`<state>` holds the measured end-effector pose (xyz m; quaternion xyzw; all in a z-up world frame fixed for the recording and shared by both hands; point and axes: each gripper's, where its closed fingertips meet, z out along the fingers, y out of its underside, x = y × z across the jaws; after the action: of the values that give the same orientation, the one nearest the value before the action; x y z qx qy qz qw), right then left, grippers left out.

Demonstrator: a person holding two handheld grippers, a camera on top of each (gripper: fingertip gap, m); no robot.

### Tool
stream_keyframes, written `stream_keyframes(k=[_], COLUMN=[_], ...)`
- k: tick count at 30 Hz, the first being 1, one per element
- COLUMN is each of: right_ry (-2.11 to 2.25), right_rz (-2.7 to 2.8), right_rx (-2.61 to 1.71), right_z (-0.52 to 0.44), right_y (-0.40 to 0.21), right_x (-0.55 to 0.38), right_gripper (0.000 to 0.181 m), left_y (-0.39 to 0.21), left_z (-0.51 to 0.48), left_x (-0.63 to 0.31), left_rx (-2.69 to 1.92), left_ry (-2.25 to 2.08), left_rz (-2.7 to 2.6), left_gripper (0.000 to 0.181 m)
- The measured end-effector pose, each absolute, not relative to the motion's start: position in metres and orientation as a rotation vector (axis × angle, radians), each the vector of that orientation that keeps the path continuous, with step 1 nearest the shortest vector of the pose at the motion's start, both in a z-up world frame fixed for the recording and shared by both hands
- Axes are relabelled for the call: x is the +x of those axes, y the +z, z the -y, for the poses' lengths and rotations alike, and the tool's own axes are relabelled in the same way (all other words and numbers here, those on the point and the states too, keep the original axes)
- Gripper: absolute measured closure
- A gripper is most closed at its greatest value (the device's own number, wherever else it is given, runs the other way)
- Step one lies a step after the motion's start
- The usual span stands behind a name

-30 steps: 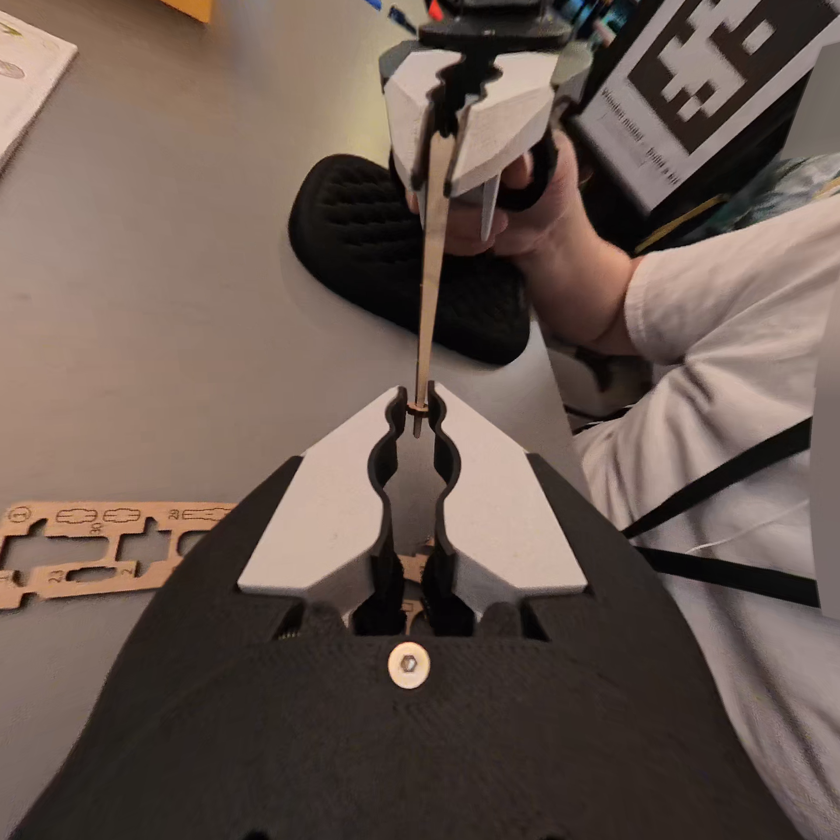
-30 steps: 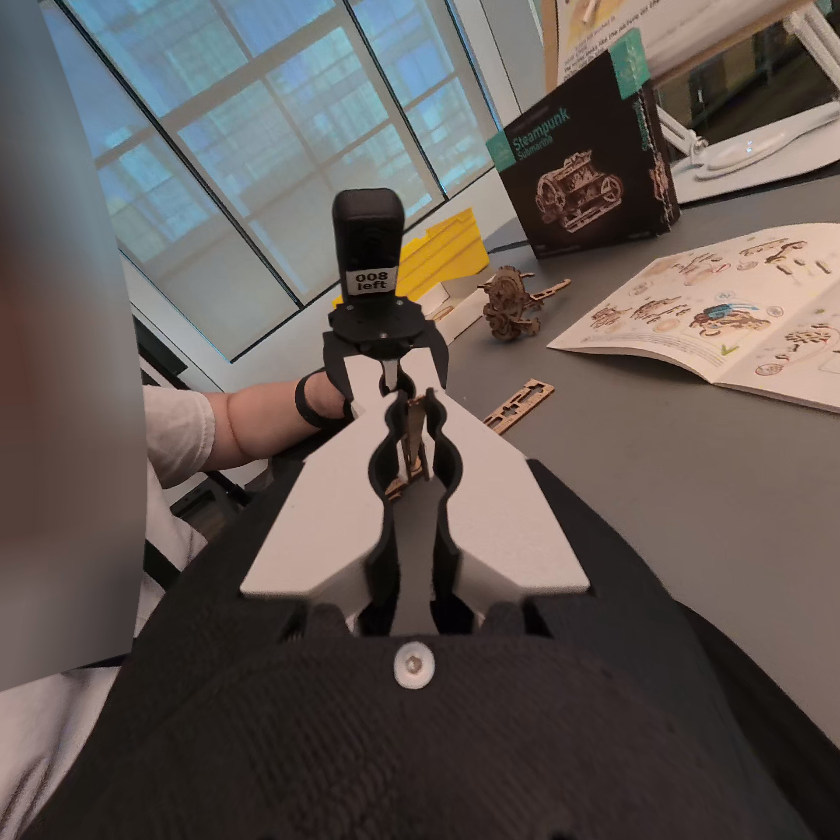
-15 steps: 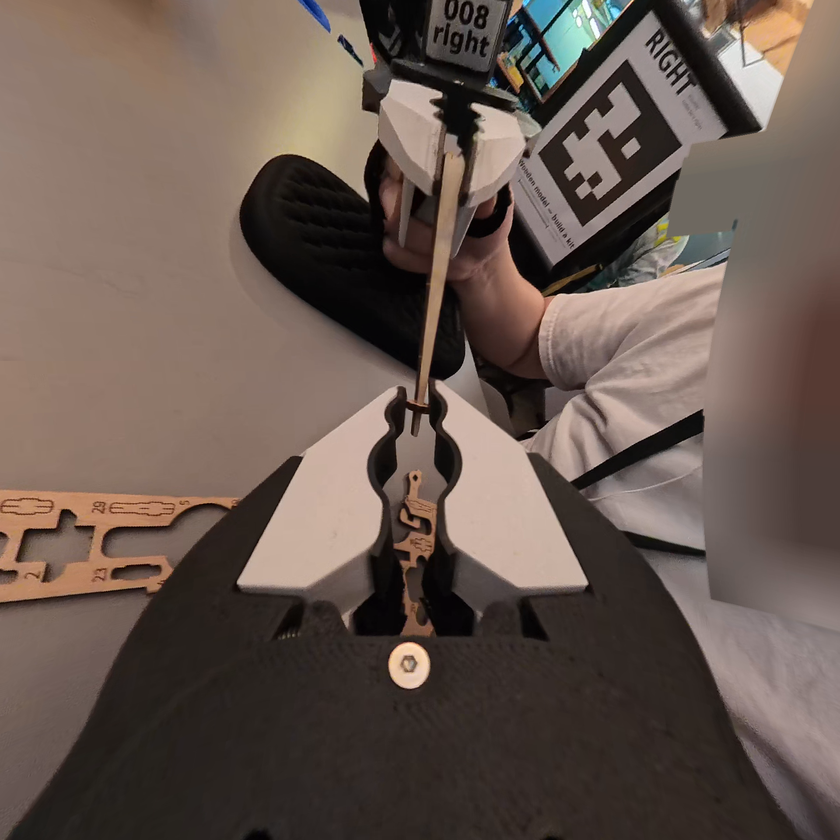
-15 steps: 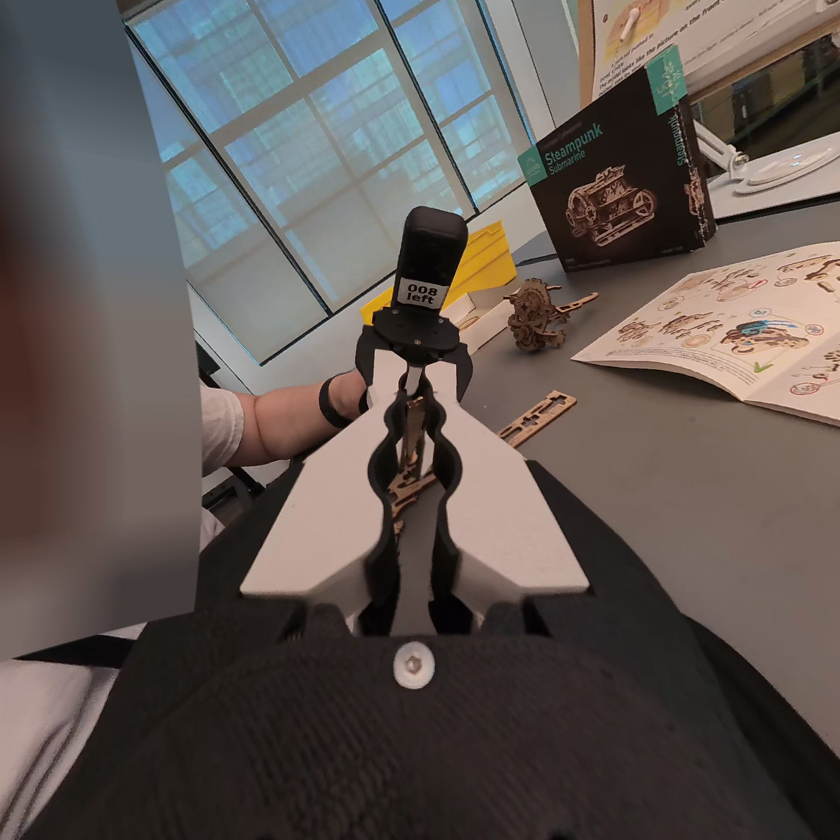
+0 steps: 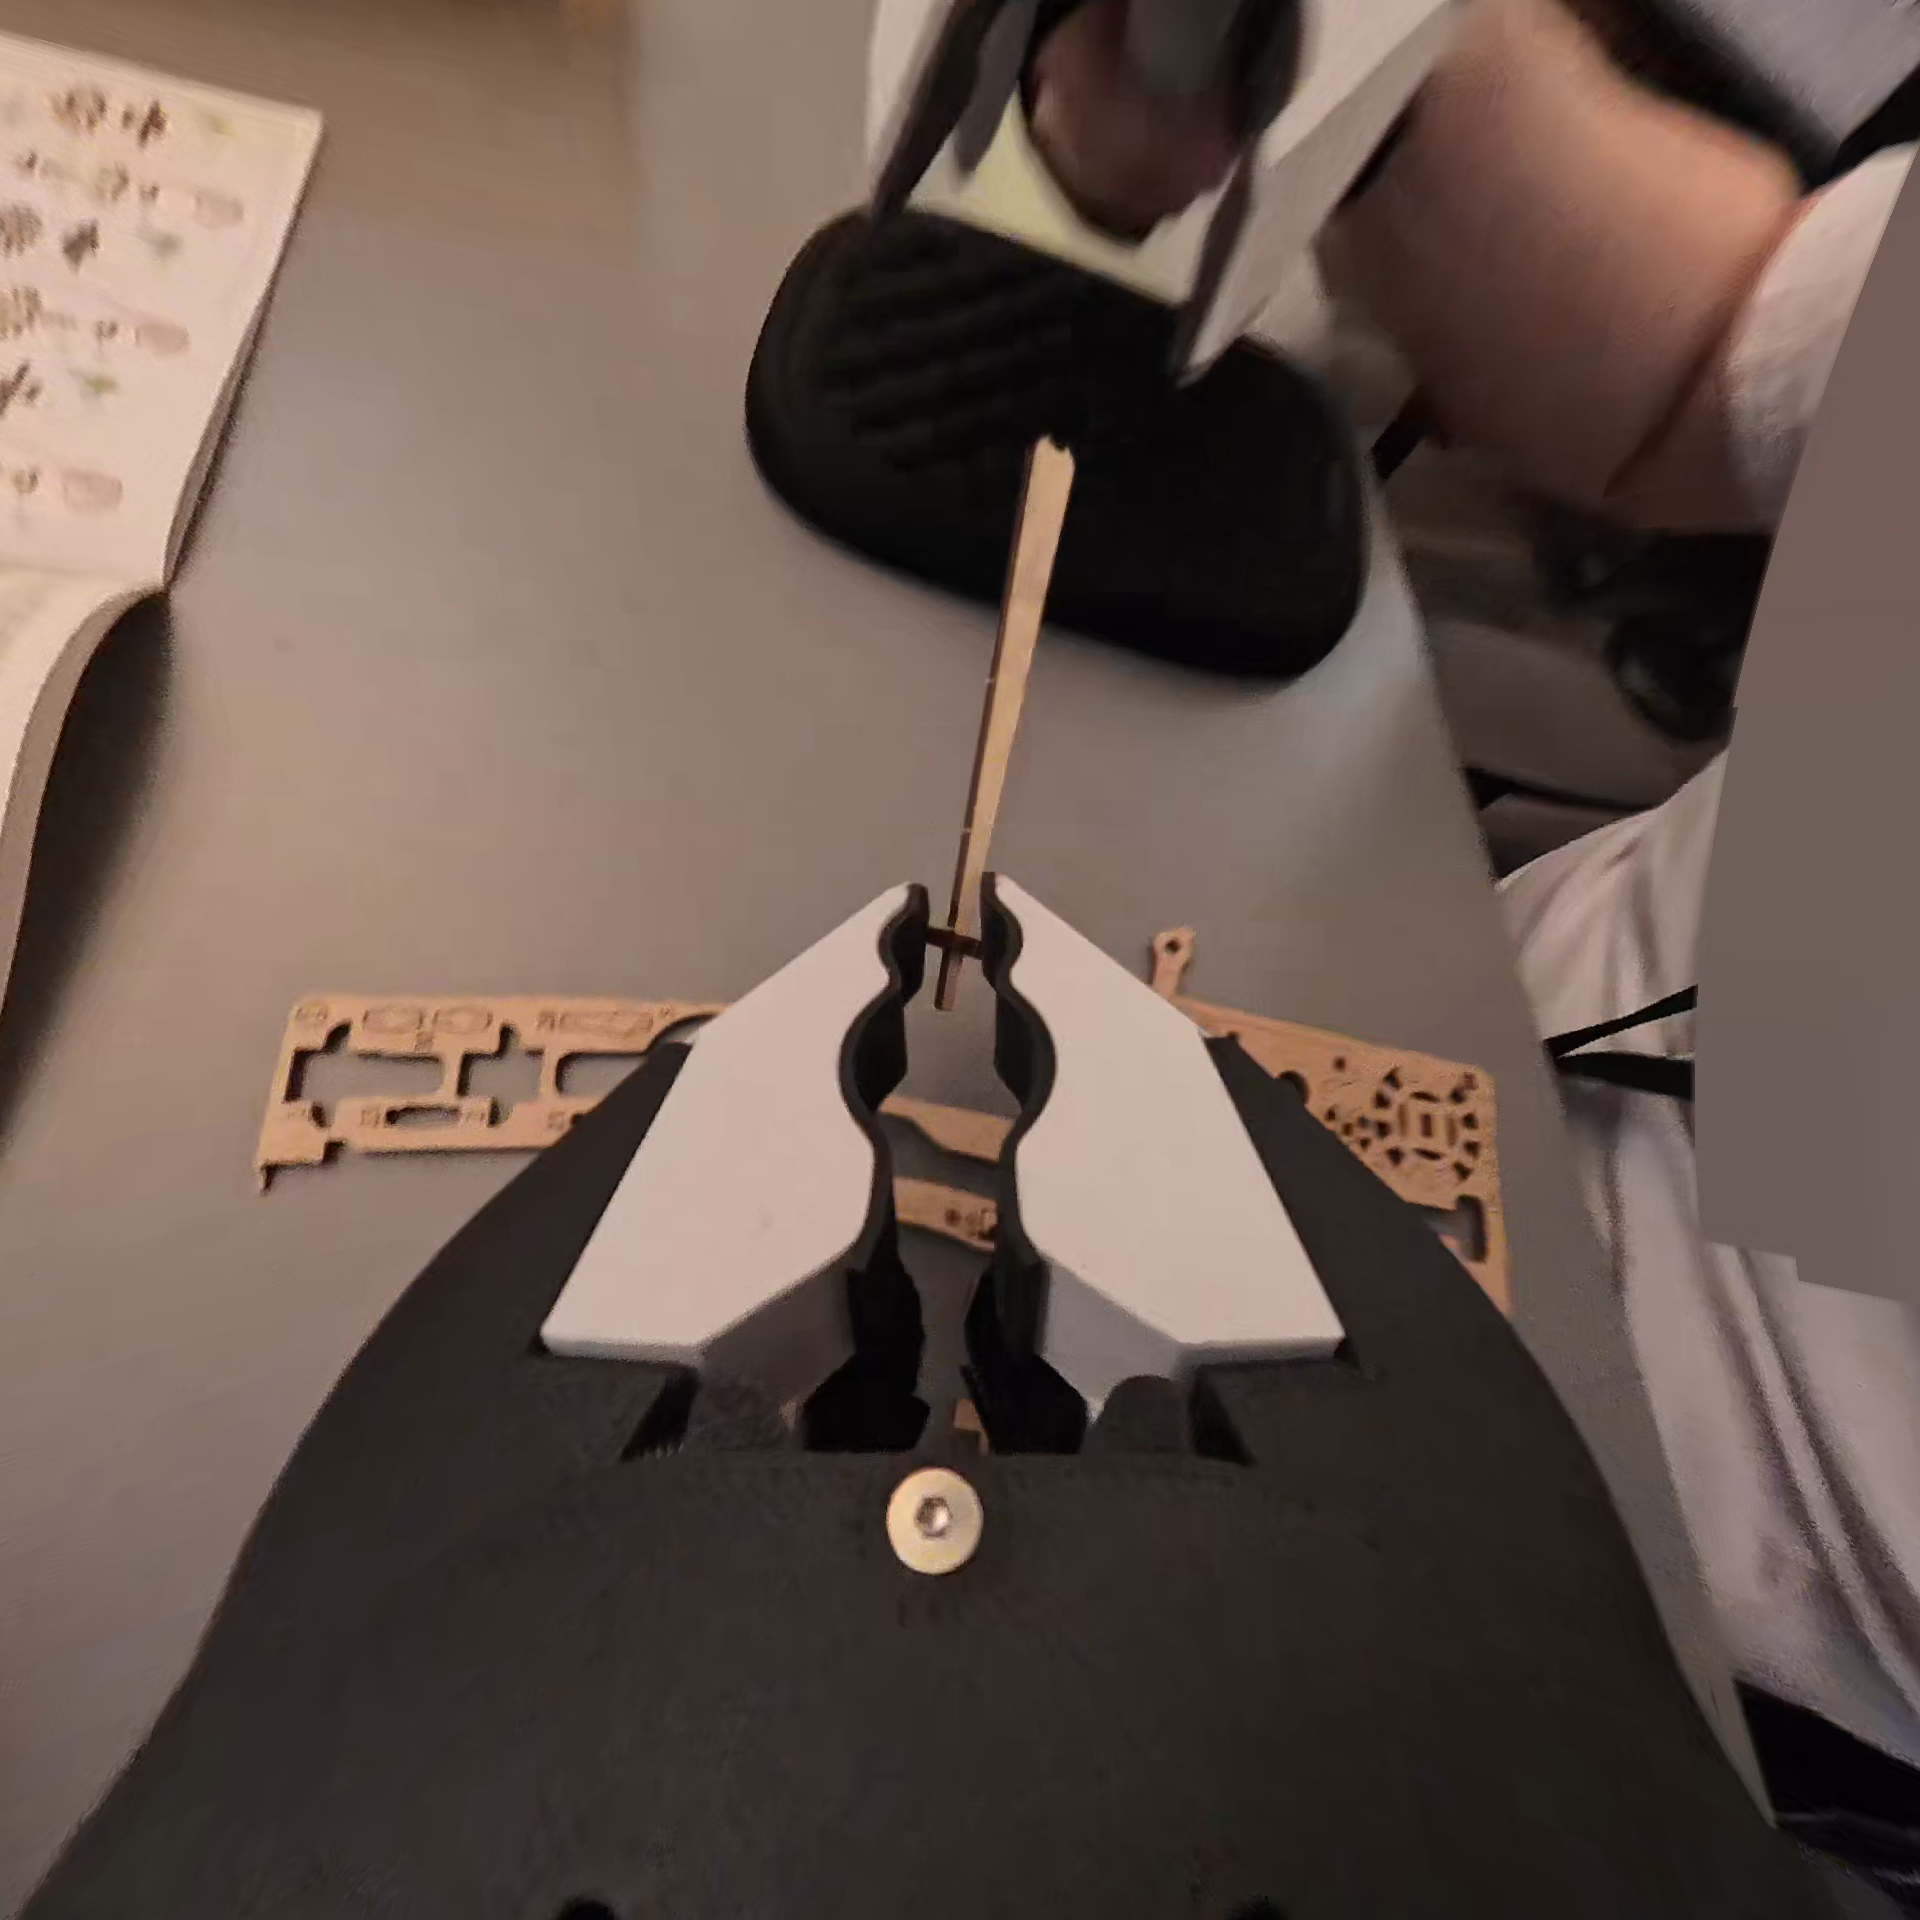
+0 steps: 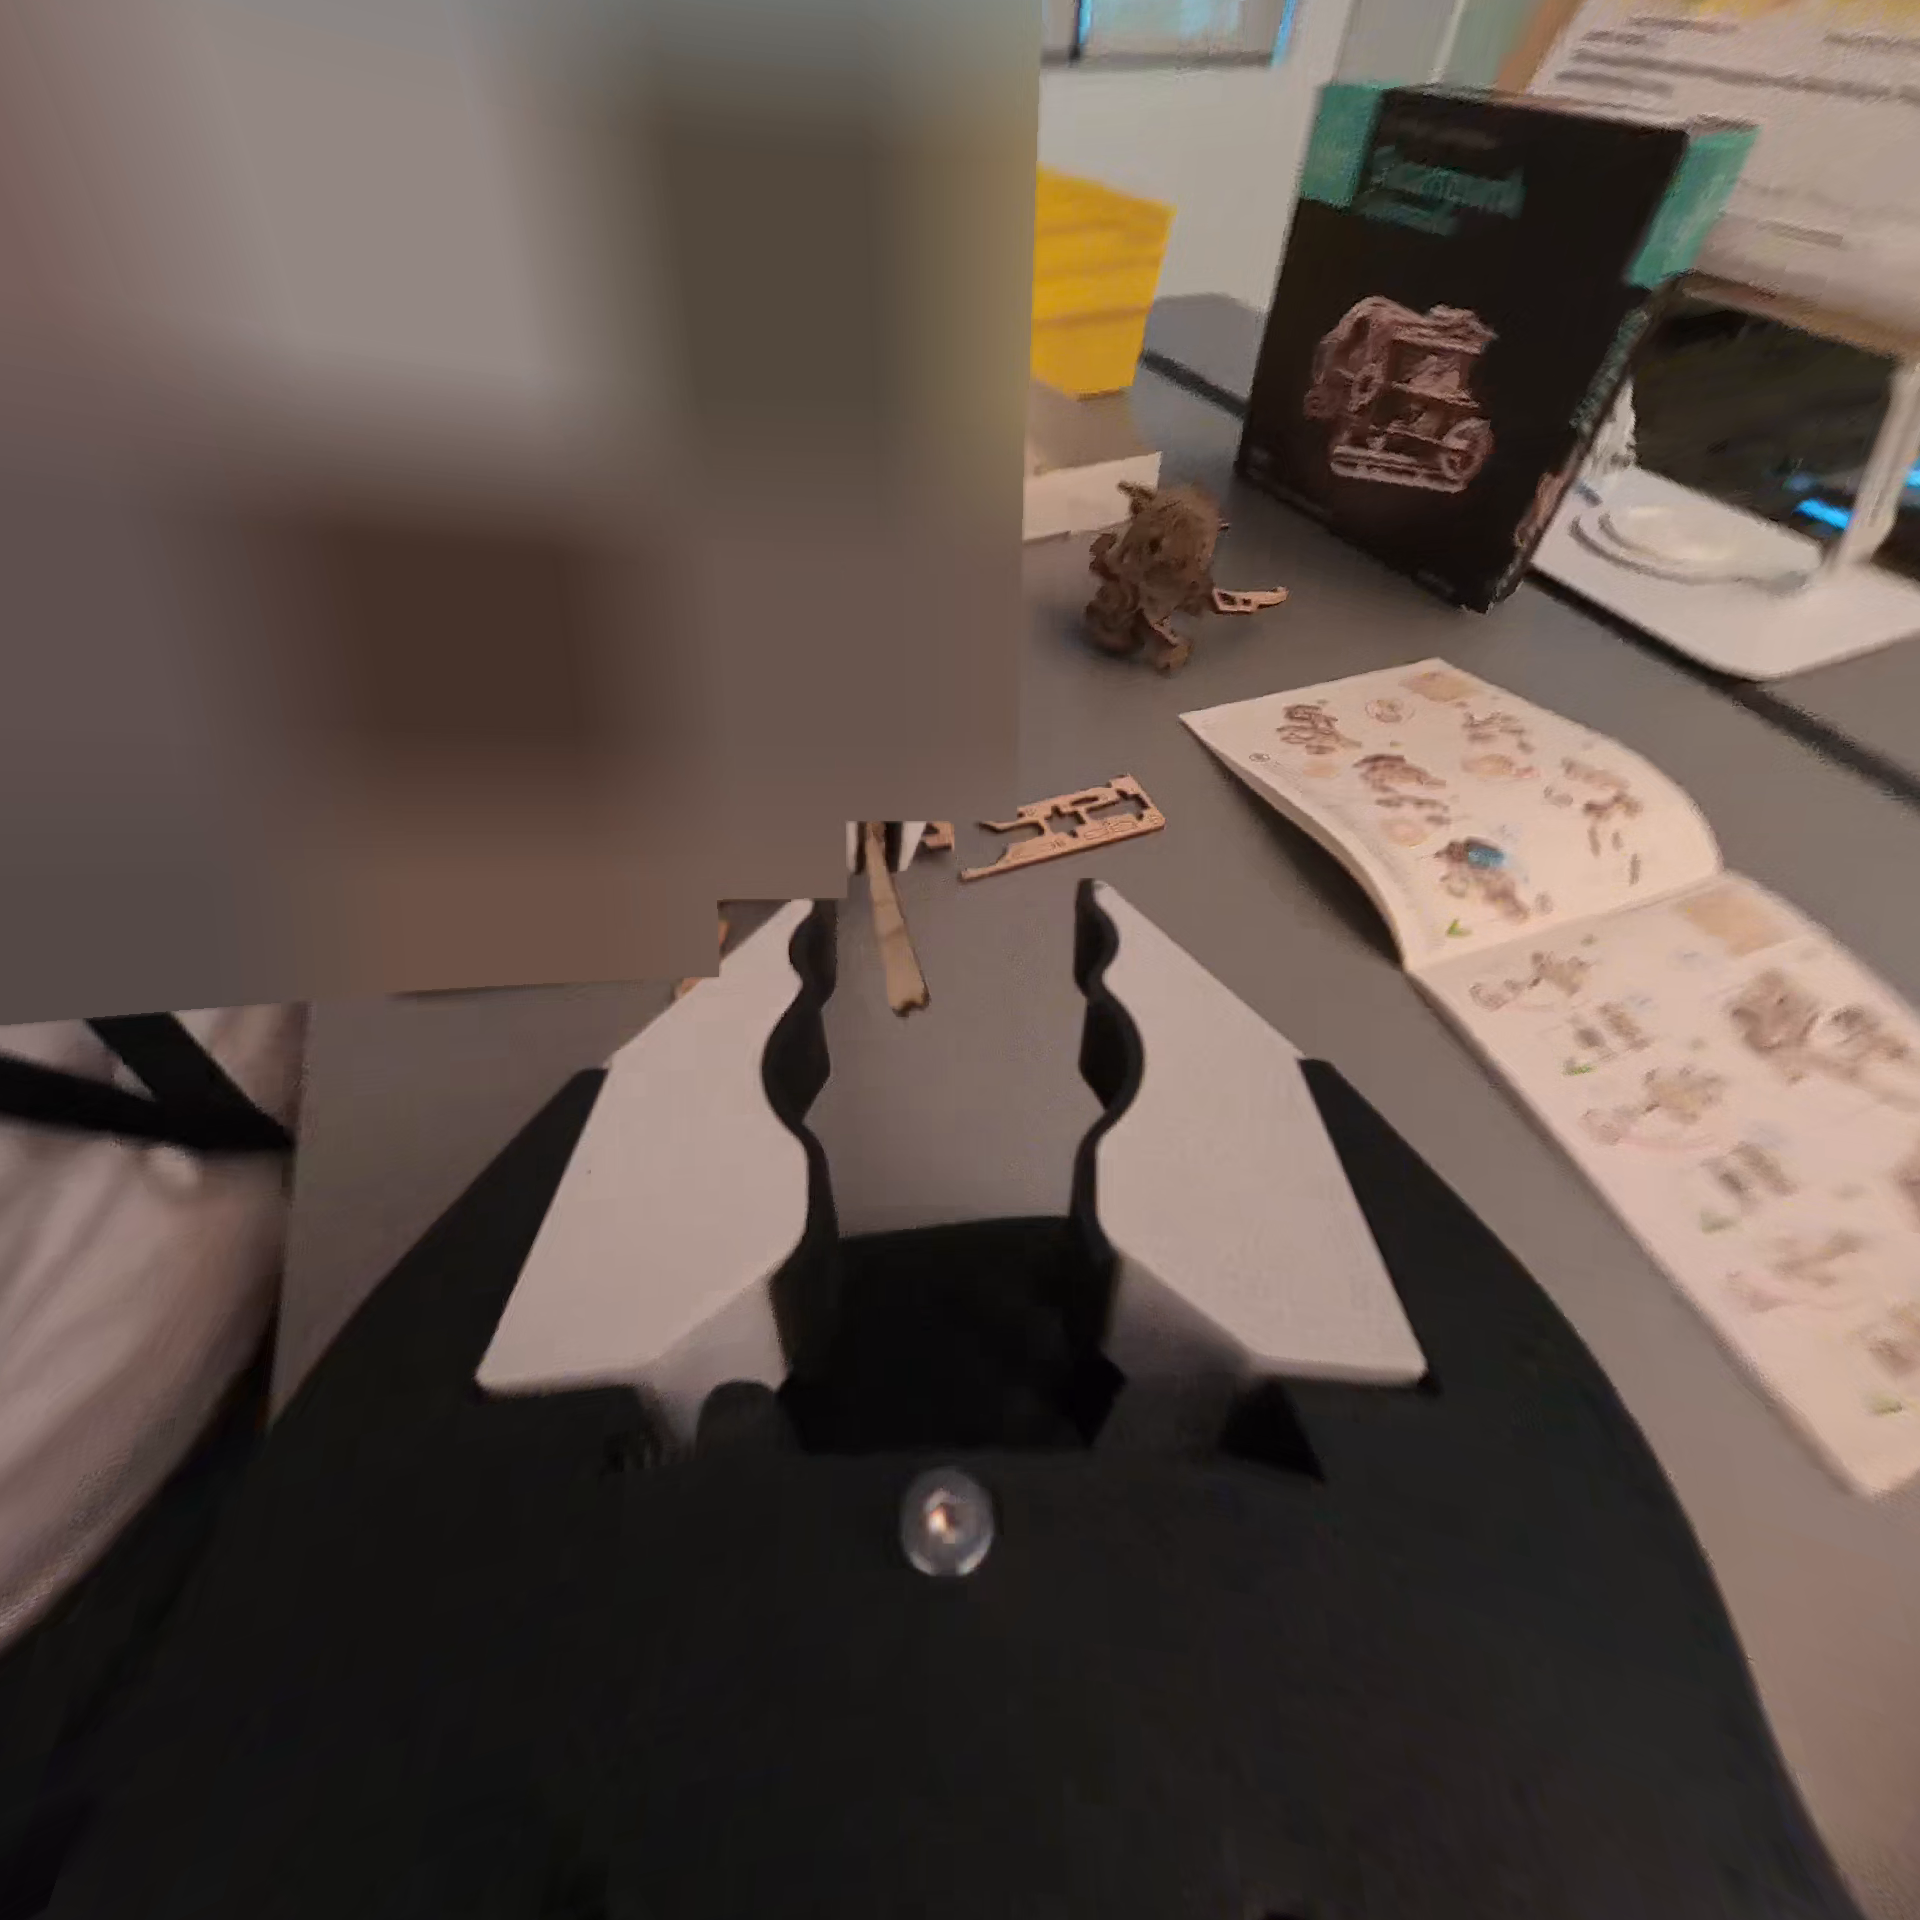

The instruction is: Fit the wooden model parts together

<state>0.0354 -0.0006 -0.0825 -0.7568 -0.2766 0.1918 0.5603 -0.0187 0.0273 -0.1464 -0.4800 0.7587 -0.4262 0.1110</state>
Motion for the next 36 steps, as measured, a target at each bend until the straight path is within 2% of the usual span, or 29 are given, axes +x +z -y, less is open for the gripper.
stream_keyframes(k=[1,6,11,13,17,24,31,36], right_ry=[0.391,0.15,-0.096,-0.192,-0.241,-0.24,-0.072,-0.02], right_rz=[0.739,1.109,1.25,1.28,1.258,1.221,1.163,1.188], right_rx=[-1.784,-1.881,-1.963,-1.962,-2.005,-2.03,-2.042,-2.054], right_z=[0.003,-0.006,-0.022,-0.026,-0.026,-0.022,-0.016,-0.011], right_y=[-0.081,-0.12,-0.149,-0.15,-0.151,-0.147,-0.145,-0.15], right_x=[0.029,0.005,0.011,0.011,0.012,0.012,0.008,0.01], right_gripper=[0.137,0.149,0.156,0.176,0.176,0.176,0.176,0.176], left_y=[-0.151,-0.163,-0.161,-0.156,-0.155,-0.159,-0.157,-0.156], left_z=[-0.028,-0.038,-0.038,-0.037,-0.036,-0.036,-0.031,-0.025], left_x=[-0.019,-0.015,-0.015,-0.015,-0.017,-0.015,-0.017,-0.02], left_rx=[-1.413,-1.379,-1.335,-1.318,-1.203,-1.171,-1.076,-0.996], left_ry=[-1.208,-0.949,-0.887,-0.903,-0.838,-0.8,-0.798,-0.821], left_rz=[-2.238,-2.257,-2.227,-2.209,-2.211,-2.202,-2.217,-2.25], left_gripper=[0.173,0.173,0.173,0.173,0.172,0.155,0.172,0.173])
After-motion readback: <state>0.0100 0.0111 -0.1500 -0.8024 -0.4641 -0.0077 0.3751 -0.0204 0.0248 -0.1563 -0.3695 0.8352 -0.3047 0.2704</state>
